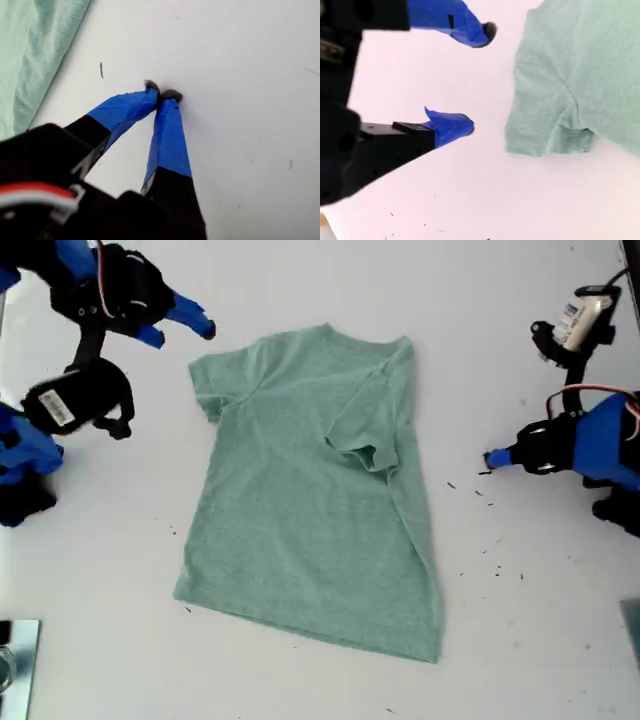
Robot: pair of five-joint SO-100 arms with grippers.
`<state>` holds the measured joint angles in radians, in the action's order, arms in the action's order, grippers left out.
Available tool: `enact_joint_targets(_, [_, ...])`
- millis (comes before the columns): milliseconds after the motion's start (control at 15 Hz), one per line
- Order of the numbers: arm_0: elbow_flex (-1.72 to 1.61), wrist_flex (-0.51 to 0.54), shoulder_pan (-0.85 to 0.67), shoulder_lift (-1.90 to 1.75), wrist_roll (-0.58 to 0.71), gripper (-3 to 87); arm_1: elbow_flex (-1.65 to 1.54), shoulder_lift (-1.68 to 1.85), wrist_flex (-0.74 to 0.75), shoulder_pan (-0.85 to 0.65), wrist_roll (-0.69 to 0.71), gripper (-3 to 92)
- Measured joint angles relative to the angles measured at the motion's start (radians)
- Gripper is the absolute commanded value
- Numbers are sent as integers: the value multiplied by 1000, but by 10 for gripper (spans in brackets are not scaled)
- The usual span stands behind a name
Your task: Fold t shirt
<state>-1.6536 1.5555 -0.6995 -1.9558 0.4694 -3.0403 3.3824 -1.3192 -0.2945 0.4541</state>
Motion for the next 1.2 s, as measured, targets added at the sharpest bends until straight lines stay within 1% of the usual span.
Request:
enact_joint_targets(67, [-12, -17, -28, 40, 20, 242, 0, 6, -2, 0, 0, 24])
enact_joint_targets(200, [-61, -87, -61, 121, 48, 240, 0, 26, -17, 0, 0, 24])
enact_joint_targets(467, [-311, -391, -114, 253, 92, 238, -5, 54, -37, 8, 0, 24])
enact_joint_targets(600, [-334, -476, -110, 353, 92, 222, -5, 54, -37, 8, 0, 24])
enact_joint_targets(667, [-334, -502, -106, 397, 92, 165, -5, 60, -37, 11, 0, 24])
enact_joint_targets(733, [-334, -528, -106, 428, 87, 40, -5, 66, -38, 12, 0, 24])
enact_joint_targets(800, [-333, -546, -94, 442, 97, -2, -5, 71, -44, 12, 0, 24])
enact_joint_targets(867, [-330, -566, -77, 445, 97, -2, -5, 74, -49, 12, 0, 24])
enact_joint_targets(933, [-324, -565, -67, 373, 97, -2, -5, 74, -49, 12, 0, 24])
enact_joint_targets(1000, [-339, -535, -66, 293, 98, -2, -5, 74, -49, 12, 0, 24])
enact_joint_targets(1067, [-337, -528, -63, 163, 98, -2, -5, 74, -49, 12, 0, 24])
enact_joint_targets(1200, [-333, -474, -135, -63, 150, -2, -5, 74, -49, 12, 0, 24])
